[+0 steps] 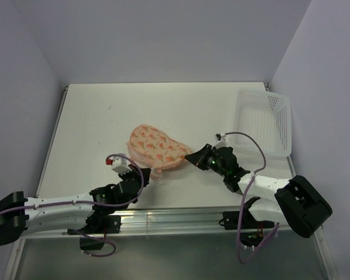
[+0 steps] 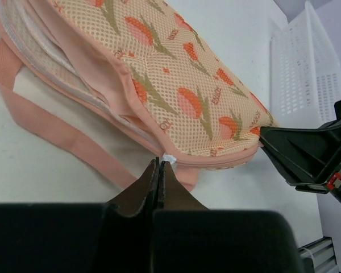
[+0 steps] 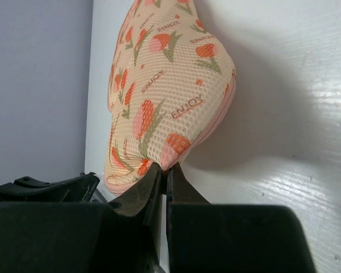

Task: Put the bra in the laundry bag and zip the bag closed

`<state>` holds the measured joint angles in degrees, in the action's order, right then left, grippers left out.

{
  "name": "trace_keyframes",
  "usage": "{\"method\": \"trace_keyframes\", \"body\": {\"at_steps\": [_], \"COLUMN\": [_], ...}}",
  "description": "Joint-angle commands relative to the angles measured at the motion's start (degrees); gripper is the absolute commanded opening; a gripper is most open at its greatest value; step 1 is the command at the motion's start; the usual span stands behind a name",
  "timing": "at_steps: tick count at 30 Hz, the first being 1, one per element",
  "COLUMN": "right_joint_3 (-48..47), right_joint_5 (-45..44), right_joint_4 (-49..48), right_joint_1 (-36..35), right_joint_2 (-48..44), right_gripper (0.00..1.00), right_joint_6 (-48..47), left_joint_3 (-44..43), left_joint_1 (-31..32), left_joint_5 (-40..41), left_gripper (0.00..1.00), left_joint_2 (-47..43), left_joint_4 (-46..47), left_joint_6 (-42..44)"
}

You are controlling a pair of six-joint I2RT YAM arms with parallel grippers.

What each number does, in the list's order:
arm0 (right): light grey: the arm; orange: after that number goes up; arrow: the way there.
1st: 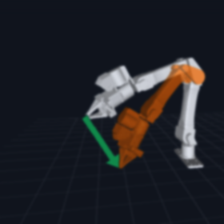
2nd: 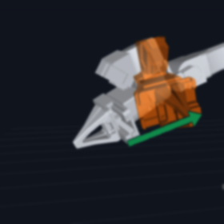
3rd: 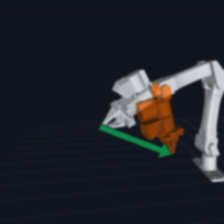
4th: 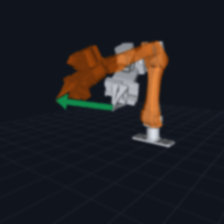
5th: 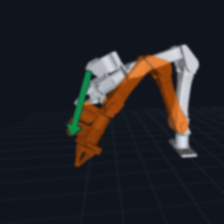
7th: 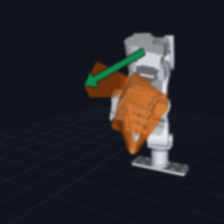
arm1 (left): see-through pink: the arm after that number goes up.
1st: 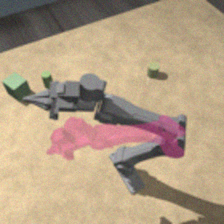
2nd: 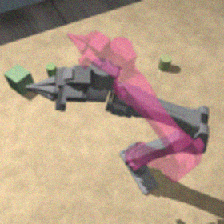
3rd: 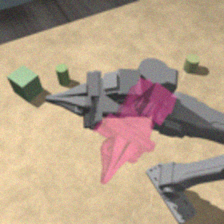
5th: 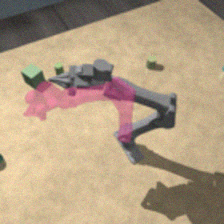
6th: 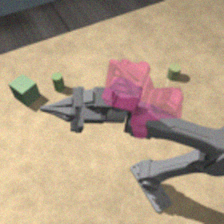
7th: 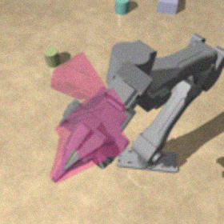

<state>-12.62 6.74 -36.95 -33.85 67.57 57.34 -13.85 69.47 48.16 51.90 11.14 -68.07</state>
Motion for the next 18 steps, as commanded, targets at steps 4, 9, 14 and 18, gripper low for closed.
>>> {"method": "trace_keyframes", "body": {"at_steps": [4,9,14,18], "right_joint_3": [-8.7,-5.1,-0.7,-0.5], "right_joint_5": [-2.8,-3.6,-6.6,-3.8], "right_joint_4": [7.4,5.8,2.4,-3.7], "right_joint_1": [2.9,-3.2,-12.6,-14.2], "right_joint_2": [3.1,2.0,-1.0,1.9], "right_gripper": [0.11,0.89,0.94,0.94], "right_joint_6": [-7.4,-5.2,0.9,5.2], "left_joint_3": [2.0,-2.8,-6.0,-7.2], "left_joint_1": [0.0,2.1,2.8,3.0], "left_joint_5": [4.3,2.7,0.2,-1.1], "left_gripper": [0.00,0.00,0.00,0.00], "left_joint_2": [-4.1,5.0,12.1,13.8], "left_joint_4": [-2.9,5.3,13.0,15.8], "left_joint_6": [5.6,7.6,8.9,9.6]}}
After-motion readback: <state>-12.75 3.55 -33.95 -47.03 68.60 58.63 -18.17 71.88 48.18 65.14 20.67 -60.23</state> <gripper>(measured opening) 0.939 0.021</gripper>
